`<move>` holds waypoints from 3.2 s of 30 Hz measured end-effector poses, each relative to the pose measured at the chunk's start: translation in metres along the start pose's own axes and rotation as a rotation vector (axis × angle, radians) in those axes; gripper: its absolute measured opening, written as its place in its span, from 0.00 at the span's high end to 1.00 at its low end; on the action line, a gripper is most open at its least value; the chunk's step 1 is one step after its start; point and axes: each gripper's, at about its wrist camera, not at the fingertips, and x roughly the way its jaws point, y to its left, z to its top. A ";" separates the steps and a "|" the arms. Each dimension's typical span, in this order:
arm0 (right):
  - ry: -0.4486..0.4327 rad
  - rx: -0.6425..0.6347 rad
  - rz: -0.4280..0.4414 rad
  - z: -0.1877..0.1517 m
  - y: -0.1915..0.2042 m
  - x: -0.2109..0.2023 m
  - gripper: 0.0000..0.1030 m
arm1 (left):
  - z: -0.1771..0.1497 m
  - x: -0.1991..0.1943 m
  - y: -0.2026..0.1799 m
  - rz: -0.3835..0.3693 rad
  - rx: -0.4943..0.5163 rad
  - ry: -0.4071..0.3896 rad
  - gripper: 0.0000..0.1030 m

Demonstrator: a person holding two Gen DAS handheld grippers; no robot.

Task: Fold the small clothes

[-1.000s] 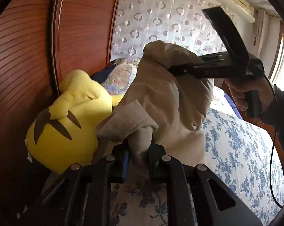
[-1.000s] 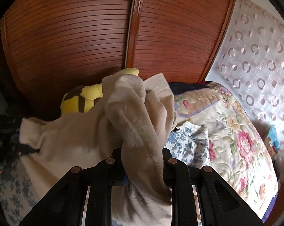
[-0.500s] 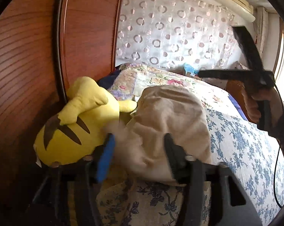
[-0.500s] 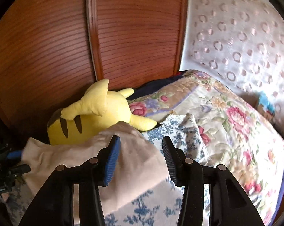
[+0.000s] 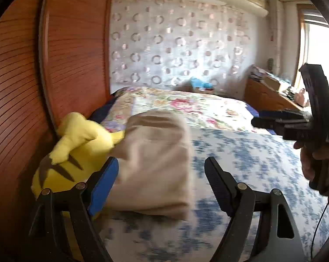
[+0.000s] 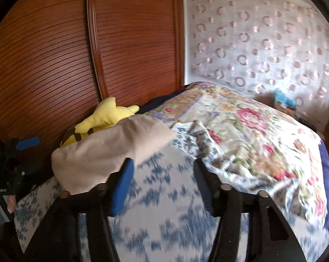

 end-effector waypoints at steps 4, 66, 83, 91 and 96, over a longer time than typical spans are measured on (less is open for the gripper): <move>-0.009 0.053 -0.058 -0.027 0.006 -0.040 0.32 | -0.003 -0.010 -0.030 -0.048 0.036 -0.011 0.21; -0.272 0.272 -0.435 -0.139 0.034 -0.241 0.18 | 0.009 -0.081 -0.138 -0.119 0.130 -0.112 0.21; -0.280 0.262 -0.428 -0.142 0.028 -0.248 0.18 | 0.007 -0.082 -0.137 -0.120 0.130 -0.115 0.21; -0.279 0.261 -0.424 -0.143 0.026 -0.249 0.18 | 0.007 -0.081 -0.137 -0.120 0.130 -0.117 0.21; -0.279 0.263 -0.424 -0.143 0.026 -0.249 0.18 | 0.006 -0.081 -0.137 -0.120 0.131 -0.117 0.21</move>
